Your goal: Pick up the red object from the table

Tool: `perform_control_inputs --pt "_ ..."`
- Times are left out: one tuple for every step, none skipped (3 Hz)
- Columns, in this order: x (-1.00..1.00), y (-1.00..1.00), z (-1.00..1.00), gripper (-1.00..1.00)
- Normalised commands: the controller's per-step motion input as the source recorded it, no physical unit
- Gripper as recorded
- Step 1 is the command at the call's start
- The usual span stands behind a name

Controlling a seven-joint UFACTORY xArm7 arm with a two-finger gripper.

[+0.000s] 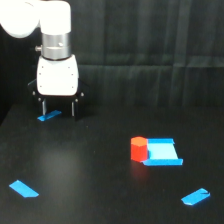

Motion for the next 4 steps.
perform_control_inputs --pt "0.9 -0.51 -0.29 1.0" --pt "0.98 -0.37 -0.1 1.0" --pt "0.97 -0.11 -0.32 1.0" --pt "0.93 -0.33 -0.21 1.0"
